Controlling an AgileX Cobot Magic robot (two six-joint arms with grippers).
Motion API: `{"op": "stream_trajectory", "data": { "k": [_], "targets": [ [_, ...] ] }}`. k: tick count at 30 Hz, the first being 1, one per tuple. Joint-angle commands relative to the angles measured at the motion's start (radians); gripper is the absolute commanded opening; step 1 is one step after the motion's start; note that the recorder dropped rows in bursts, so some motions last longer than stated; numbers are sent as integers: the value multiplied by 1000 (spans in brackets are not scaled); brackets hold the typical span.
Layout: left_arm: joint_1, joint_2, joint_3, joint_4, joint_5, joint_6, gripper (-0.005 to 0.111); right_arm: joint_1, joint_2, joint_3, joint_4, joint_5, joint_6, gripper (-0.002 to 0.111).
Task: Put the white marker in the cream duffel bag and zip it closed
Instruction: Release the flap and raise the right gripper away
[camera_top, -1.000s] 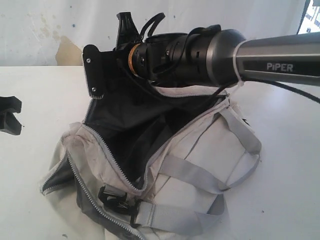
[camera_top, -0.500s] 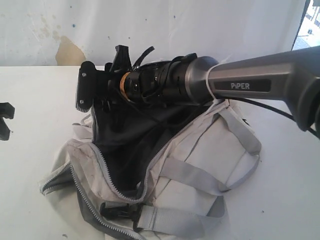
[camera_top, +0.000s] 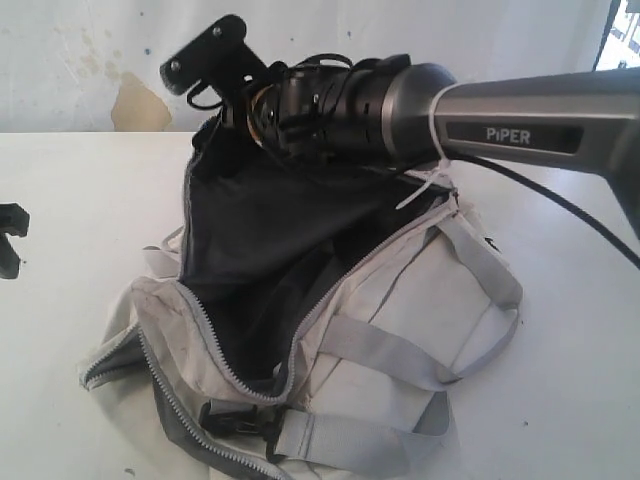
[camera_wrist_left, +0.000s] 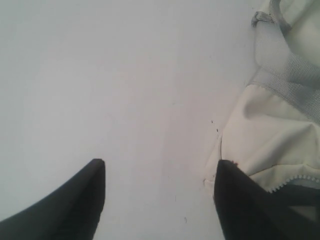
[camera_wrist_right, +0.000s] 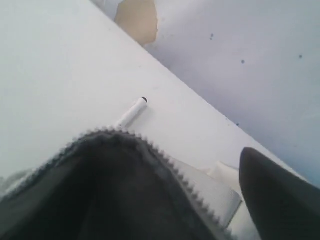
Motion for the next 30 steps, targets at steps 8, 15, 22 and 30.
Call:
{"op": "stream_trajectory", "data": {
  "k": [8,15,22,30],
  "targets": [
    [1,-2,5,5,6,-12,67,-9,-9,-84,252,-35,66,75],
    [1,-2,5,5,18,-10,67,-10,-35,-90,573,142,70,75],
    [1,-2,5,5,20,-10,67,-13,-75,-133,713,421,-259,75],
    [1,-2,5,3,31,-10,67,-62,-84,-240,827,726,-449,75]
  ]
}}
